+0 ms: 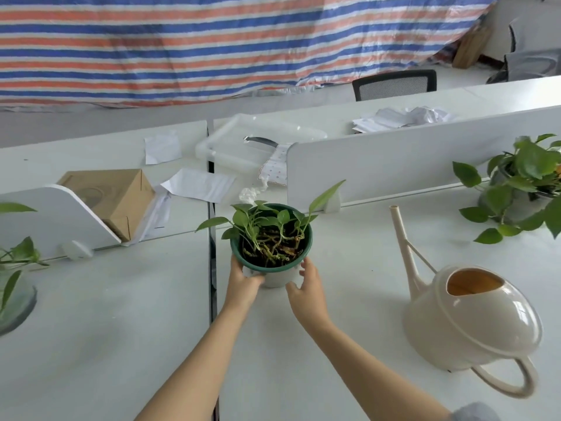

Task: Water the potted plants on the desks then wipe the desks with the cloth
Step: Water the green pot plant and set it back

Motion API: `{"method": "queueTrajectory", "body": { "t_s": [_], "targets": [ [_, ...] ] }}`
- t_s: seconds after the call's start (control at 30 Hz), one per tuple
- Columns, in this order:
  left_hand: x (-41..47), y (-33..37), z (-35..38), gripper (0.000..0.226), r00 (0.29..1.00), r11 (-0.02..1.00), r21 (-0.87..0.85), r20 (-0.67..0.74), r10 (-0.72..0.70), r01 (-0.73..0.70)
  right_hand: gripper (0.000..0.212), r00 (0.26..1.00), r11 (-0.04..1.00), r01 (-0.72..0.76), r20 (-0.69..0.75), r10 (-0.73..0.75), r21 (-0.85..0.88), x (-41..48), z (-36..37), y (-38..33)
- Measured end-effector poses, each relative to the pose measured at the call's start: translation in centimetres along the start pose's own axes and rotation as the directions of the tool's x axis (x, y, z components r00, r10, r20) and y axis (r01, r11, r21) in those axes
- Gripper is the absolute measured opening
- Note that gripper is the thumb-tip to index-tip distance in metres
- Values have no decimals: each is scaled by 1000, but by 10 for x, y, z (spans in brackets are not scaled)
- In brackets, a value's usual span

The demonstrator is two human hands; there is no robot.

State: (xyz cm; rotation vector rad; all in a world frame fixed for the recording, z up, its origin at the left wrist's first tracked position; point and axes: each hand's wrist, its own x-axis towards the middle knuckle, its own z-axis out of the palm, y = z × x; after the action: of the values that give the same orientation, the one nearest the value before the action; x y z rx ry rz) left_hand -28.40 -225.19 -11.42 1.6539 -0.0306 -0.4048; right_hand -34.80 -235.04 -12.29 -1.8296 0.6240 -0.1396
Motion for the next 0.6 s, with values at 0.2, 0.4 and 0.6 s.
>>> {"method": "queueTrajectory", "body": {
  "t_s": [0.2,0.4,0.6],
  "targets": [
    [-27,-13,2,86,998,994,99,-6,-55,55,78,979,987,-160,132,154,33,18,-22,-13],
    [-69,-32,-5,80,991,952,279,19,-134,123,63,994,971,-85,44,97,-223,-27,-66,-4],
    [-108,-45,3,67,993,754,657,96,-74,-8,38,887,890,145,-341,-310,-432,-96,-146,5]
  ]
}}
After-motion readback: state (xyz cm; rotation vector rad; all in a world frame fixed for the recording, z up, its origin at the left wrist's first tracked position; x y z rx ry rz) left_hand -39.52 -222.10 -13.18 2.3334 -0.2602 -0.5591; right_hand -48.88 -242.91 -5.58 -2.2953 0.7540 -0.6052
